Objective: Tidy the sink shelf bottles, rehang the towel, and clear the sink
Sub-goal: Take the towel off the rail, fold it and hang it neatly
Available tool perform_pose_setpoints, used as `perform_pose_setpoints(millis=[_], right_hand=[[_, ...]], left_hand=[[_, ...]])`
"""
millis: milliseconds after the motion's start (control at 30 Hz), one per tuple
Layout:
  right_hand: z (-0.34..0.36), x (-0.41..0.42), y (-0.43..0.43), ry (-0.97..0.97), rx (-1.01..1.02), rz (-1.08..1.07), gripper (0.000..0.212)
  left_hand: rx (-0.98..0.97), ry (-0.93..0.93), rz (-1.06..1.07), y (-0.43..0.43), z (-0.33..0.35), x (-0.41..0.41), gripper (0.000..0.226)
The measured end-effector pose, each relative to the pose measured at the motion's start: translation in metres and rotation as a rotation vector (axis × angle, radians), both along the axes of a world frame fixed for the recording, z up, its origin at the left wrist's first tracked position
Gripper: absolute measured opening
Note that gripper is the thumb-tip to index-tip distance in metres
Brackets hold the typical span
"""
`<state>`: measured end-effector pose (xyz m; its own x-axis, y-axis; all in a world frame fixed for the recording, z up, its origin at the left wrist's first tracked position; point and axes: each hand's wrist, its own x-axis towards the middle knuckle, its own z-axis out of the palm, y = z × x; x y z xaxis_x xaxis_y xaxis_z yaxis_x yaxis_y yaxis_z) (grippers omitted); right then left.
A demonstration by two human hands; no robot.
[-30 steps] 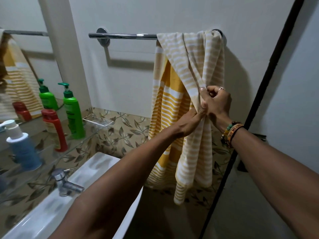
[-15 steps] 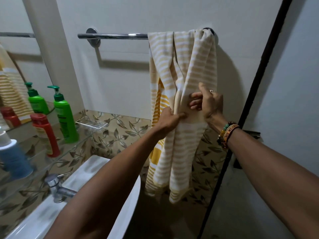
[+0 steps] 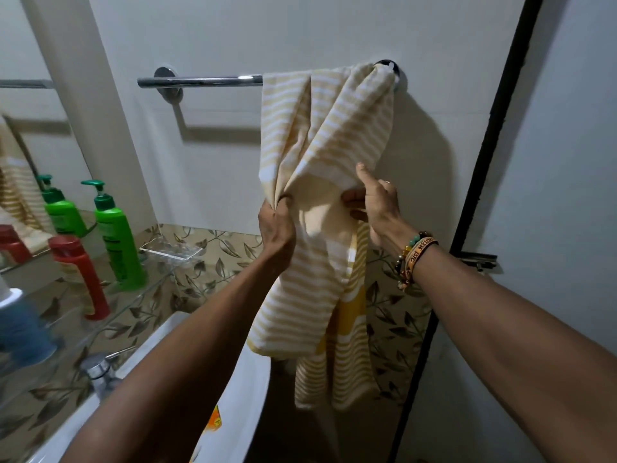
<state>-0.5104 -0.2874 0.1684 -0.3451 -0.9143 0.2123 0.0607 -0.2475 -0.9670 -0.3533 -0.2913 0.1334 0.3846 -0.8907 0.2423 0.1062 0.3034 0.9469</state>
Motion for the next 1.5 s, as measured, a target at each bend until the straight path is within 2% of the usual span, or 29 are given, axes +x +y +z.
perform_pose_setpoints(millis=[67,133,233,333,433,533,667,800,900,1033,1133,1200,1267,1333,1433,1500], right_hand=[[0.007,0.010,0.000,0.046,-0.011,-0.121,0.042],[0.013,0.014,-0.005,0.080,0.000,-0.255,0.050],[0.022,0.014,-0.011,-0.079,0.058,-0.274,0.066],[0.027,0.012,-0.015,-0.241,0.024,-0.223,0.039],[0.032,0.011,-0.017,-0.248,-0.004,-0.266,0.043],[0.040,0.011,-0.020,-0.254,-0.054,-0.260,0.036],[0.058,0.009,-0.022,-0.218,-0.139,-0.262,0.029],[0.079,0.002,-0.029,-0.301,-0.186,-0.170,0.030],[0.091,-0.003,-0.032,-0.333,-0.233,-0.105,0.021],[0.113,-0.012,-0.034,-0.334,-0.322,-0.107,0.015],[0.134,-0.016,-0.037,-0.201,-0.478,-0.094,0.012],[0.148,-0.013,-0.041,0.002,-0.536,-0.074,0.018],[0.158,-0.003,-0.043,0.271,-0.518,-0.037,0.014],[0.156,0.011,-0.049,0.431,-0.454,0.084,0.010],[0.142,0.029,-0.058,0.491,-0.415,0.211,0.016],[0.134,0.041,-0.063,0.504,-0.407,0.289,0.014]], left_hand=[[0.010,0.002,-0.056,0.000,-0.004,0.002,0.023],[0.030,0.029,-0.106,-0.001,-0.003,0.004,0.021],[0.071,0.051,-0.179,-0.005,-0.002,0.010,0.025],[0.102,0.030,-0.269,-0.007,-0.002,0.016,0.034],[0.039,-0.026,-0.370,-0.007,0.000,0.020,0.042],[-0.071,-0.102,-0.452,-0.010,0.012,0.019,0.049],[-0.205,-0.168,-0.387,-0.015,0.045,0.007,0.065],[-0.242,-0.191,-0.296,-0.024,0.076,-0.005,0.091],[-0.272,-0.204,-0.247,-0.032,0.093,-0.016,0.111],[-0.347,-0.220,-0.208,-0.044,0.107,-0.033,0.117],[-0.365,-0.190,-0.170,-0.048,0.110,-0.044,0.107],[-0.389,-0.114,-0.154,-0.051,0.111,-0.047,0.090],[-0.407,0.022,-0.151,-0.052,0.113,-0.048,0.078],[-0.393,0.195,-0.123,-0.053,0.116,-0.045,0.069],[-0.344,0.352,-0.120,-0.057,0.118,-0.030,0.062],[-0.320,0.367,-0.201,-0.056,0.116,-0.018,0.059]])
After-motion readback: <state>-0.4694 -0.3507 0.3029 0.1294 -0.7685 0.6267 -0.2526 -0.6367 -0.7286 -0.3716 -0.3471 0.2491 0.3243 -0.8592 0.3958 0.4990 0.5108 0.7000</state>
